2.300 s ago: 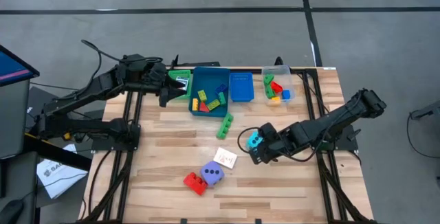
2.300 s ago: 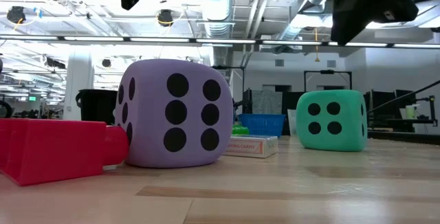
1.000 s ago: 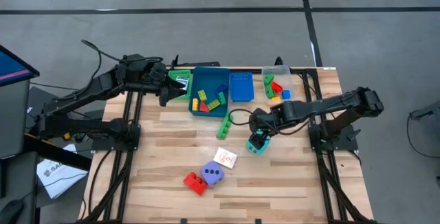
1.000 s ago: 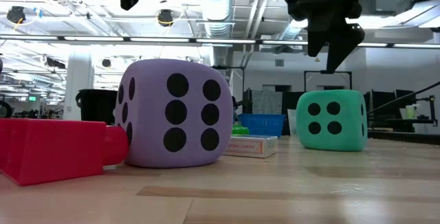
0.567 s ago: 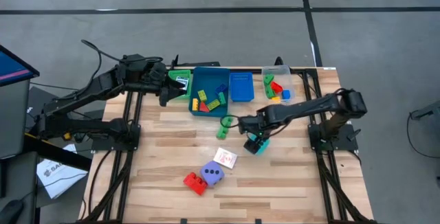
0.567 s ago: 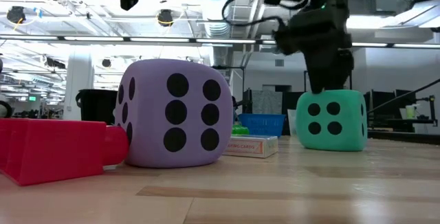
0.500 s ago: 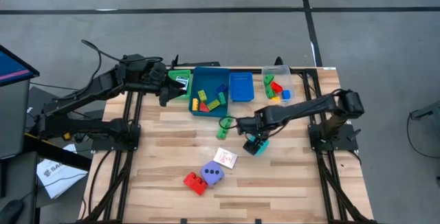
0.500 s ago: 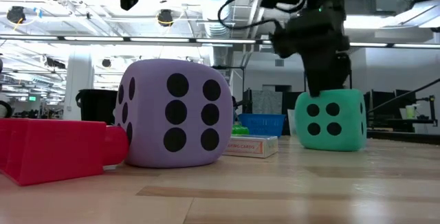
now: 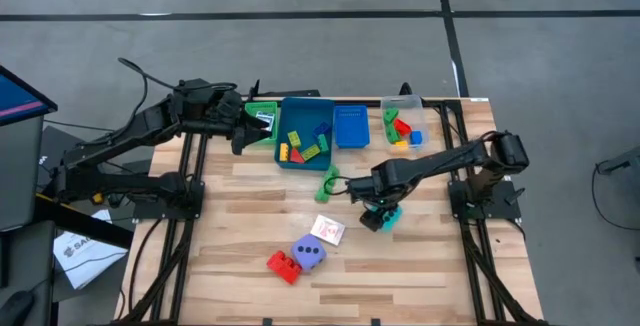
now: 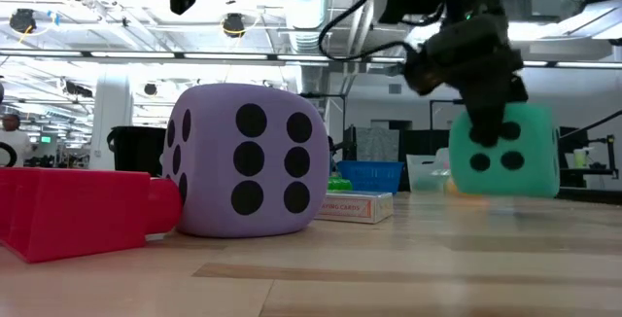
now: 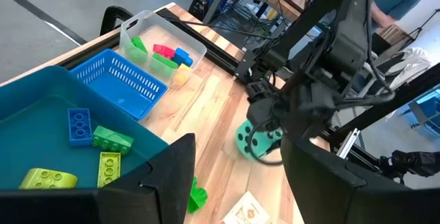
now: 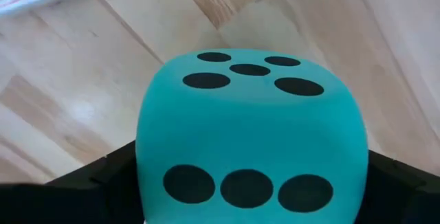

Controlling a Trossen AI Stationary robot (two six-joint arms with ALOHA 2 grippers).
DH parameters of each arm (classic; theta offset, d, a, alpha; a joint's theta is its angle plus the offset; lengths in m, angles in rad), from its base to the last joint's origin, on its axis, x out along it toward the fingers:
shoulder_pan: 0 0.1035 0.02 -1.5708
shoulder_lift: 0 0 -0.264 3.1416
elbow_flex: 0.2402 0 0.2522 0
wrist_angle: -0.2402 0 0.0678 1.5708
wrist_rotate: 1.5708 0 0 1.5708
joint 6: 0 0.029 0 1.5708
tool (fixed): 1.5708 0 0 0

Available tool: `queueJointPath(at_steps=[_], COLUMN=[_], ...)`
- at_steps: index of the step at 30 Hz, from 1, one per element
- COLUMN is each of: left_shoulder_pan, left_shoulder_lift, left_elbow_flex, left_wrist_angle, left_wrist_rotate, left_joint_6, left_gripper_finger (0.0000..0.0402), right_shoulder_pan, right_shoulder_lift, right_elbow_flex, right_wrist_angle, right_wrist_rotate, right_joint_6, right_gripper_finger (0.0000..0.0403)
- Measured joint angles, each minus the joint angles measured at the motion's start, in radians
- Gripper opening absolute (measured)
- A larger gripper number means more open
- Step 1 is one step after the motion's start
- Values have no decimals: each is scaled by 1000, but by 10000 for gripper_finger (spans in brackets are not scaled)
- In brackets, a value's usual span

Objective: Pick & Place Toys
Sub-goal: Put the blue dice into the blue bin

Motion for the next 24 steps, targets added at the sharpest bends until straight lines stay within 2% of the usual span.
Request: queueJointPath(at_steps=[10, 16, 24], left_shoulder_pan=[0, 0, 0], left_shoulder_lift=[0, 0, 0], left_elbow_flex=[0, 0, 0], left_wrist_angle=[0, 1, 1], left_wrist_rotate=[2, 2, -2], left_joint_6=[0, 0, 8], left_gripper_finger=[208, 208, 208], right_shoulder_pan=[-17, -74, -217], right_shoulder_lift=[-209, -376, -497], right_elbow_flex=[0, 1, 2], right_wrist_angle=[-30, -14, 250], right_wrist_rotate=[33, 183, 383], right_joint_6=[167, 286, 278], right_gripper_finger=[347, 349, 347])
